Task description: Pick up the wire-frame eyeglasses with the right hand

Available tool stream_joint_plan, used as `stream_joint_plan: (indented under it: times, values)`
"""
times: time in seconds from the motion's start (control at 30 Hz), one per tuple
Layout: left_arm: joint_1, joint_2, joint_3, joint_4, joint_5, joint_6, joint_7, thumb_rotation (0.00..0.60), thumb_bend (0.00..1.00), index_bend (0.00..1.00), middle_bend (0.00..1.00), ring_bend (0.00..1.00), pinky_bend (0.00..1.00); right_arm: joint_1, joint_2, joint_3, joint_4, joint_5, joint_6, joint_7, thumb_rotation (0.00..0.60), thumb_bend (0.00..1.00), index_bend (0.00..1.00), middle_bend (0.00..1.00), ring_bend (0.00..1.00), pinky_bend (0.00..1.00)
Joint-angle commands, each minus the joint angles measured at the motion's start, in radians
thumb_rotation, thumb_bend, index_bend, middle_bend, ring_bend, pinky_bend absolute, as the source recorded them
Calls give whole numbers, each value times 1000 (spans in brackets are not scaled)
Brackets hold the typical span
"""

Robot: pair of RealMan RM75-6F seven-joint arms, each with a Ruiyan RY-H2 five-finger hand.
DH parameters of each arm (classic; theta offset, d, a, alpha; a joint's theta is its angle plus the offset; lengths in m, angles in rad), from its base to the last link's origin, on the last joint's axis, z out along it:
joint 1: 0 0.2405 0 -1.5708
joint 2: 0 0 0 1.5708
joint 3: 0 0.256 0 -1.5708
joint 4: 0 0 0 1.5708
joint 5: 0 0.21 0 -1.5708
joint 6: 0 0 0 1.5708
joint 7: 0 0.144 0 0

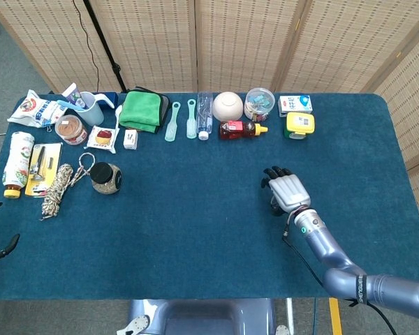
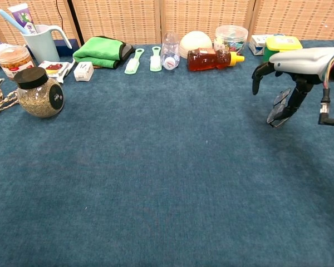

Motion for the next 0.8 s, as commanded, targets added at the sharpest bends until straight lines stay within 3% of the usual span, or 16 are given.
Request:
stream_joint_plan:
  times: [0.03, 0.8]
  values:
    - [0, 1, 0, 1, 1, 2, -1, 279, 249, 201, 15, 46, 82, -4, 4, -14, -1, -4, -6, -2, 600, 215, 340, 144, 90, 146]
    - [-4, -1, 1, -11, 12, -2, 7, 280, 250, 201, 15, 46, 82, -53, 19, -81, 58, 17, -6, 14, 600, 215, 362, 144, 90, 129]
